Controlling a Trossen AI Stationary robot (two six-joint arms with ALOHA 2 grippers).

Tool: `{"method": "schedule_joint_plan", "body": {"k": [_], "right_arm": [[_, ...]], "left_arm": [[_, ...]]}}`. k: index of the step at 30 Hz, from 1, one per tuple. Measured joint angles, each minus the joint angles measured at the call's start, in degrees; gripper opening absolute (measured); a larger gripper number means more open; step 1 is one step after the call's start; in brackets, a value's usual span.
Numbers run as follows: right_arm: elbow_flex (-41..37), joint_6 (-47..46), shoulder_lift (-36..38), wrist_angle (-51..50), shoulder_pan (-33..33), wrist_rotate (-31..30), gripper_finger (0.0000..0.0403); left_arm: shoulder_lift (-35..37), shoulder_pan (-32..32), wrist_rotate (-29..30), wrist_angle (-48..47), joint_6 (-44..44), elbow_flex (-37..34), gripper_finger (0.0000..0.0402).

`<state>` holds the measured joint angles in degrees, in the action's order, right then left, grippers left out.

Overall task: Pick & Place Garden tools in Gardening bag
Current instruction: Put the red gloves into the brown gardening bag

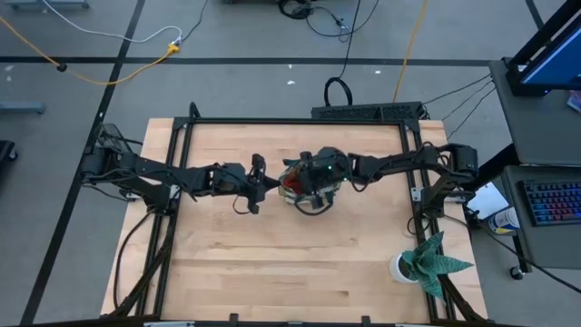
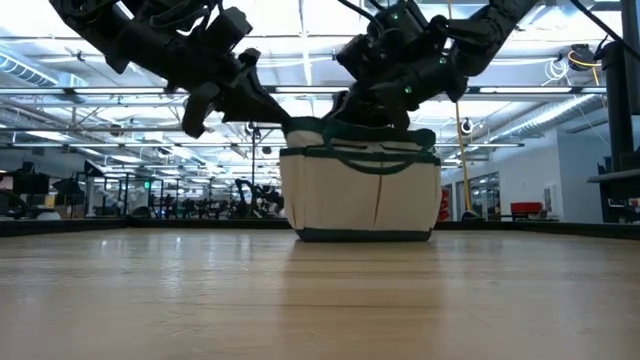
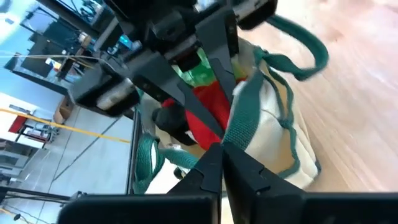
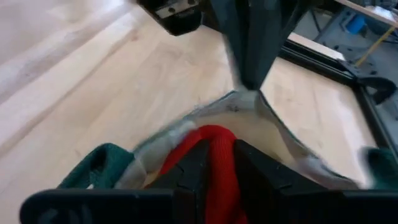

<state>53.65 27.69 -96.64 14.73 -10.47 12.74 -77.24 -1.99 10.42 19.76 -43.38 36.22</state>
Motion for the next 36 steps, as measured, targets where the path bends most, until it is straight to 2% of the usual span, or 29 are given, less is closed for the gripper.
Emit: {"method": "schedule_joint_plan", "body": {"k": [2, 6, 10, 14, 21, 25, 28, 36], "right_arm": [[0.0, 0.0, -0.1, 0.4, -0.1, 2.3, 0.0069], [0.0, 0.0, -0.1, 0.6, 0.0, 2.5, 0.0068], [-0.1, 0.0, -0.1, 0.7, 0.0, 2.5, 0.0072], [-0.1, 0.7, -0.1, 1.2, 0.0, 2.3, 0.0088], [-0.2, 0.4, -0.2, 4.2, -0.3, 0.7, 0.0144], [-0.2, 0.0, -0.2, 4.5, -0.4, 0.6, 0.0166], [-0.3, 0.0, 1.2, 4.3, -0.4, 0.6, 0.0176], [-0.3, 0.1, 6.0, 3.0, -0.4, 0.4, 0.018]], "left_arm": [[0.0, 0.0, 0.1, 2.9, -0.1, 0.0, 0.0011], [0.1, -0.3, 0.1, 6.3, 0.5, 0.2, 0.0003], [0.1, -1.1, 0.0, 8.0, 1.9, 0.1, 0.0012], [0.1, -1.8, -0.2, 6.9, 3.9, 0.1, 0.0004], [0.1, -2.0, -0.3, 6.0, 5.4, 0.1, 0.0017], [0.1, -2.0, -0.3, 5.8, 5.9, 0.1, 0.0008], [0.1, -2.0, -0.4, 5.2, 6.8, 0.1, 0.0004], [0.0, -2.0, -0.4, 0.7, 11.8, 0.1, 0.0031]]}}
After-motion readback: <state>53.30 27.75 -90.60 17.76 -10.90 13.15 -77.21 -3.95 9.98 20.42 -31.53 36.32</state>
